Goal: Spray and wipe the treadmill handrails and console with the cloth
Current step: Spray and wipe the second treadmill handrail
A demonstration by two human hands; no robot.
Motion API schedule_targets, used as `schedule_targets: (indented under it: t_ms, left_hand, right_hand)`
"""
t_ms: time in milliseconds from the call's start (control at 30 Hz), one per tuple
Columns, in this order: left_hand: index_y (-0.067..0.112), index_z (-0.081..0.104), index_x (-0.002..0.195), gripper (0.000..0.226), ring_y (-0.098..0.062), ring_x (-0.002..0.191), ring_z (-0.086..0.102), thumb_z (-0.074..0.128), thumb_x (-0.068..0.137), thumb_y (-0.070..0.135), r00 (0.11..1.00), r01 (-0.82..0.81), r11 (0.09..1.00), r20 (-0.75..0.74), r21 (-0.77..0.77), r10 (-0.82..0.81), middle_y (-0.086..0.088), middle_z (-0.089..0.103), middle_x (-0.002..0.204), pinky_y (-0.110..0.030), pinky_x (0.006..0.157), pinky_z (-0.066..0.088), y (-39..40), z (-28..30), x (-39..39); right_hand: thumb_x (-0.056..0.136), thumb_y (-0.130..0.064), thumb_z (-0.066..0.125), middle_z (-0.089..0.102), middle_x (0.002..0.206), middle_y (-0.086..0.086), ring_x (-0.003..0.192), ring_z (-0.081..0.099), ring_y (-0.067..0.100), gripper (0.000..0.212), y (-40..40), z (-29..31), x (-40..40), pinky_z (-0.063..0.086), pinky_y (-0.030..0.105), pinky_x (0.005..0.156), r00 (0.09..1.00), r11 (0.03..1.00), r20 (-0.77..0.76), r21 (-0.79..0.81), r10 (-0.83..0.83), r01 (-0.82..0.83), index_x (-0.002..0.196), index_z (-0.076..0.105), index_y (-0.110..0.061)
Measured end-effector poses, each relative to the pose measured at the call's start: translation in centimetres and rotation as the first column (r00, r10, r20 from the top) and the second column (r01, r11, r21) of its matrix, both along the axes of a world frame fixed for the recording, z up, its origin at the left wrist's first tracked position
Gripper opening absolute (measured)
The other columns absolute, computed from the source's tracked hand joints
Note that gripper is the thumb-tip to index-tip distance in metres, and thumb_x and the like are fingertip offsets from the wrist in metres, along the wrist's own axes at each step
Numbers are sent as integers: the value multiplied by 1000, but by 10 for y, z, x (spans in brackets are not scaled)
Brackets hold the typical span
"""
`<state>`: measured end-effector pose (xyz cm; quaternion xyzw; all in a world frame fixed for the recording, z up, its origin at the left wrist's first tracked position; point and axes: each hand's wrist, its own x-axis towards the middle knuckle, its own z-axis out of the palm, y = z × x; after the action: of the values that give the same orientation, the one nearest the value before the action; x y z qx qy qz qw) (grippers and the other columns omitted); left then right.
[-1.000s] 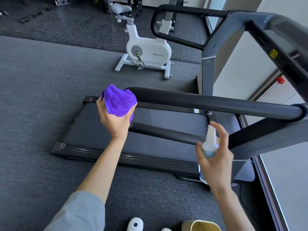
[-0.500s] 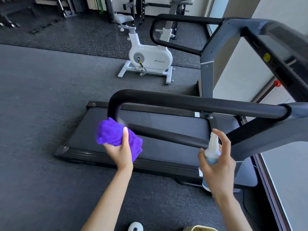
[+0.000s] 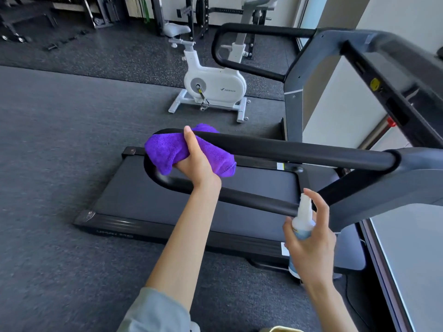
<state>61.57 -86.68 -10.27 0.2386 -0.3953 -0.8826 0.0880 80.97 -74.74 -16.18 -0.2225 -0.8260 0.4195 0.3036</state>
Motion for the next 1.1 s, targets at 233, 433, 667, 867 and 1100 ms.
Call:
schedule_targets:
  t_ms: [233, 433, 667, 867, 1100]
  left_hand:
    - [21, 50, 133, 58, -10, 112, 61, 69, 84, 46, 995, 97, 995, 11, 34, -97, 9, 63, 124, -35, 104, 45, 37, 2, 23]
    - [26, 54, 123, 57, -9, 105, 62, 69, 78, 58, 979, 172, 985, 110, 6, -172, 16, 62, 115, -36, 100, 48, 36, 10, 37]
    - [17, 54, 102, 67, -19, 93, 55, 61, 70, 76, 936, 136, 959, 349, -248, -42, 9, 55, 96, -29, 84, 41, -32, 22, -2]
    - [14, 48, 134, 74, -15, 112, 59, 72, 77, 55, 975, 123, 989, 195, -83, -104, 6, 60, 125, -33, 103, 44, 20, 20, 25]
    - [21, 57, 120, 61, -9, 100, 63, 71, 75, 59, 903, 400, 915, 153, 48, -402, 13, 64, 108, -31, 96, 49, 118, 15, 83]
  right_hand:
    - [83, -6, 68, 54, 63, -9, 48, 51, 18, 67, 16, 9, -1, 47, 31, 51, 999, 999, -26, 24, -27, 27, 128, 40, -46]
    - [83, -3, 68, 53, 63, -7, 52, 48, 17, 67, 20, 11, 2, 44, 24, 52, 999, 1000, -44, 13, 0, 1, 128, 41, -45]
    - [83, 1, 68, 58, 78, -18, 59, 50, 16, 67, 8, 10, -12, 39, 9, 51, 990, 996, -104, 20, 92, -91, 129, 42, -40]
    - [83, 1, 68, 53, 100, -40, 74, 52, 9, 67, 8, 14, -18, 39, 7, 62, 988, 996, -134, 49, 79, -73, 130, 41, -38]
    - [84, -4, 66, 59, 78, -11, 57, 52, 18, 66, 43, 14, 6, 47, 27, 56, 994, 1000, -106, 19, -19, 21, 128, 40, -45]
